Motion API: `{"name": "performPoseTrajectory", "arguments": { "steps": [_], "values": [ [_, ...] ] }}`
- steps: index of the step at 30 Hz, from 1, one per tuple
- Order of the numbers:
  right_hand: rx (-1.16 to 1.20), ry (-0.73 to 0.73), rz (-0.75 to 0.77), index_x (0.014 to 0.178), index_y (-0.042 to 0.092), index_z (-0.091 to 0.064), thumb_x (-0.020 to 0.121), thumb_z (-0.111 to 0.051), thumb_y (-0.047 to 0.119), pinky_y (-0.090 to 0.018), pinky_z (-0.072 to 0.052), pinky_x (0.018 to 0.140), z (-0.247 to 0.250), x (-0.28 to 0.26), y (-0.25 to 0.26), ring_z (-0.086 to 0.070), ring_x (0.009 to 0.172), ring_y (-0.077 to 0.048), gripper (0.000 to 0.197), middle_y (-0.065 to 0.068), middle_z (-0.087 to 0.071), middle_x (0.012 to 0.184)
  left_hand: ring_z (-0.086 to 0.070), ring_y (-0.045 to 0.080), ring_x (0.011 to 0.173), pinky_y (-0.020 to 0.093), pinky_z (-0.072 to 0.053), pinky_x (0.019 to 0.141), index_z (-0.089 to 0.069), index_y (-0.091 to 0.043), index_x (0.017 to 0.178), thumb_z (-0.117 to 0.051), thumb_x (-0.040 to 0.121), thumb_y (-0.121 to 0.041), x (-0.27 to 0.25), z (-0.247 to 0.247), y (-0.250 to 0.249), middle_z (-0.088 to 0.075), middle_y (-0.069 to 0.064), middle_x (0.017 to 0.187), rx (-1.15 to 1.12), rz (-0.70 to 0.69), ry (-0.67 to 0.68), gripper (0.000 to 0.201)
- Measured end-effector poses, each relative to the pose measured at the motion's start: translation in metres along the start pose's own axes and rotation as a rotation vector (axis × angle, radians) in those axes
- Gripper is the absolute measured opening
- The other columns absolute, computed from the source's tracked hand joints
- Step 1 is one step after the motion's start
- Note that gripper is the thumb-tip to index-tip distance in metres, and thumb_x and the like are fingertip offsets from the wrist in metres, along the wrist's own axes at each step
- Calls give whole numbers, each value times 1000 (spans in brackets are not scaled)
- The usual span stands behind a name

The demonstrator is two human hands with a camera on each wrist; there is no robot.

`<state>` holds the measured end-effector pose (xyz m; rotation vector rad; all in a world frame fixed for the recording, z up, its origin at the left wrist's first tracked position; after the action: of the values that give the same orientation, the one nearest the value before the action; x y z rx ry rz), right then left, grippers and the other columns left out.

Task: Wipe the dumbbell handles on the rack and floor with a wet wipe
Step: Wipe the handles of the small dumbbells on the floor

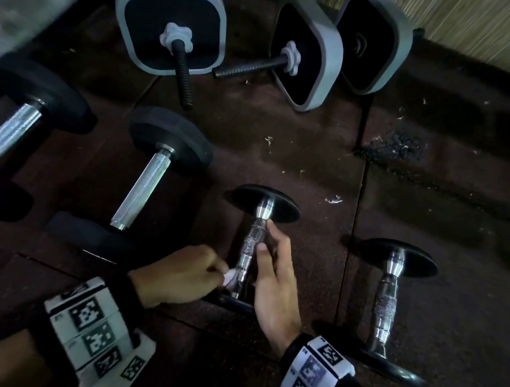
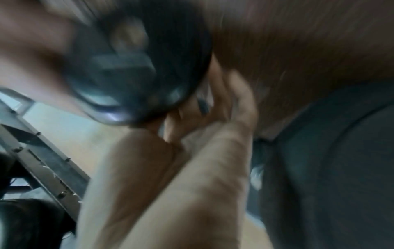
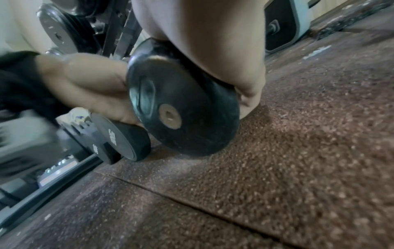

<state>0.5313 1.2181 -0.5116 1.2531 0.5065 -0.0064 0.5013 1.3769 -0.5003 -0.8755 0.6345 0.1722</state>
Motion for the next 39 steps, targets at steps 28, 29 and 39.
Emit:
{"name": "performPoseTrajectory", "arguments": {
  "steps": [28, 29, 39],
  "values": [
    [9, 24, 19, 137, 60, -41, 87, -42, 72, -44, -36, 117, -7, 5, -11, -47, 133, -5, 51, 18, -55, 138, -63, 2, 74, 21, -48, 76, -67, -8, 79, -50, 103, -15, 28, 7, -8, -71, 0, 77, -379, -87, -398, 30],
    [10, 26, 11, 137, 61, -40, 85, -41, 74, -44, -37, 116, -7, 5, -11, -48, 133, -6, 54, 17, -55, 138, -62, 0, 72, 20, -47, 76, -66, -13, 75, -49, 103, -16, 30, 5, -9, -69, -1, 74, -381, -82, -384, 33],
    [32, 41, -14, 135, 66, -38, 83, -44, 78, -47, -39, 114, -5, 7, -15, -52, 130, -12, 53, 6, -59, 134, -69, 10, 79, 33, -54, 81, -72, -13, 92, -52, 103, -25, 15, -3, -3, -73, -4, 81, -203, -98, -325, 26]
  ]
}}
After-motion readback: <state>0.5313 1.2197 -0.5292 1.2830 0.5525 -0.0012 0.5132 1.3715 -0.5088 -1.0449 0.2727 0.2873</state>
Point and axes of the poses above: each hand's wrist, its own x-axis towards the middle knuckle, its own z-axis out of the back of the hand, y = z × x, the point moved 1 cm from there along x, towards the middle knuckle
